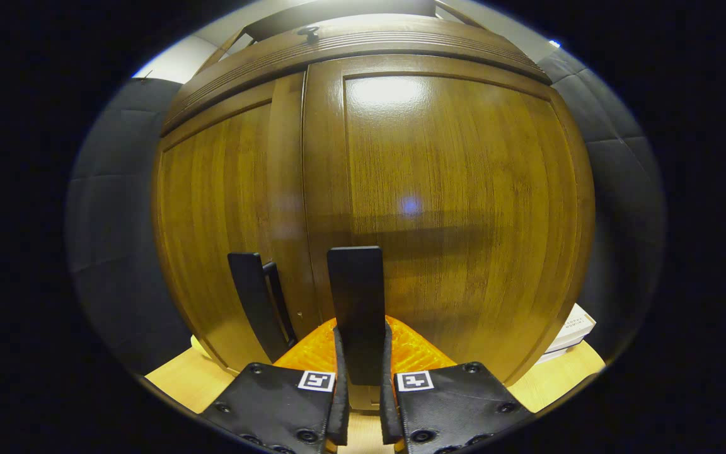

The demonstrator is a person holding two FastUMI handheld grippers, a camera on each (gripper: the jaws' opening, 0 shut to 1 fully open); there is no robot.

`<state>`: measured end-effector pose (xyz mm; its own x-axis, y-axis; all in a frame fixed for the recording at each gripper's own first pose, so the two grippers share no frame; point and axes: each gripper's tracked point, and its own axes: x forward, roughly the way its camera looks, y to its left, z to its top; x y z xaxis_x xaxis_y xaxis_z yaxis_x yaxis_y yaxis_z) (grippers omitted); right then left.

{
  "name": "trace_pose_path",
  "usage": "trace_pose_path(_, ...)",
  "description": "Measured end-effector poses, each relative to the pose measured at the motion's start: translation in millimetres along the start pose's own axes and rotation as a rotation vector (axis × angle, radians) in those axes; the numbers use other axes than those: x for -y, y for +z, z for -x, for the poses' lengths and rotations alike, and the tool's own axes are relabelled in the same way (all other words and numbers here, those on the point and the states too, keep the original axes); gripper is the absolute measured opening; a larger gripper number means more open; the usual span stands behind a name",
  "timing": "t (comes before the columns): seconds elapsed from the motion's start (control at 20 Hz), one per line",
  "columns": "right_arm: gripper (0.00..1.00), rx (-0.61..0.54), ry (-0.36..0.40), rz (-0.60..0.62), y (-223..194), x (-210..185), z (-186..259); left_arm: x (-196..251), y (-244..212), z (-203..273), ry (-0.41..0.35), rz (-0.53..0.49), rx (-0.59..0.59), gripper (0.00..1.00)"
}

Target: Open the right door of the double-door shoe cabinet with the right hand, and open the left door with the left hand.

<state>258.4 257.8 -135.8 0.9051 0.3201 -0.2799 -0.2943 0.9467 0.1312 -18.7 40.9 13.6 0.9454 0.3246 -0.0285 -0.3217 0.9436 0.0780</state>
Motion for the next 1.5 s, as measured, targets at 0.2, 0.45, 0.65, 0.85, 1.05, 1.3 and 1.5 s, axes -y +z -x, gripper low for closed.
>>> trace_pose_path(0.2, 0.22, 0.004, 0.022, -0.009, 6.2, -2.1, 7.8, 5.9, 1.7, -1.7, -0.047, 0.005, 0.02, 0.94)
trace_pose_path(0.45, 0.22, 0.005, 0.046, -0.009, 15.3, -3.7, 15.9, 14.1, 2.3, -1.5, -0.099, 0.016, 0.029, 0.94)
trace_pose_path(0.65, 0.25, 0.005, 0.068, -0.003, 21.5, -3.8, 19.8, 19.4, 13.5, 5.6, -0.138, 0.021, 0.041, 0.94)
trace_pose_path(0.85, 0.22, 0.005, 0.068, 0.004, 27.4, -1.8, 23.1, 22.2, 15.8, 8.8, -0.176, 0.027, 0.05, 0.94)
trace_pose_path(1.05, 0.19, -0.001, 0.07, 0.005, 29.9, -0.8, 28.3, 26.0, 20.2, 11.9, -0.209, 0.028, 0.056, 0.94)
trace_pose_path(1.3, 0.18, -0.001, 0.065, 0.004, 34.1, -2.3, 30.0, 29.9, 22.0, 15.0, -0.265, 0.035, 0.057, 0.94)
trace_pose_path(1.5, 0.18, -0.002, 0.044, 0.019, 41.5, -1.9, 33.0, 32.2, 21.4, 18.9, -0.314, 0.039, 0.061, 0.94)
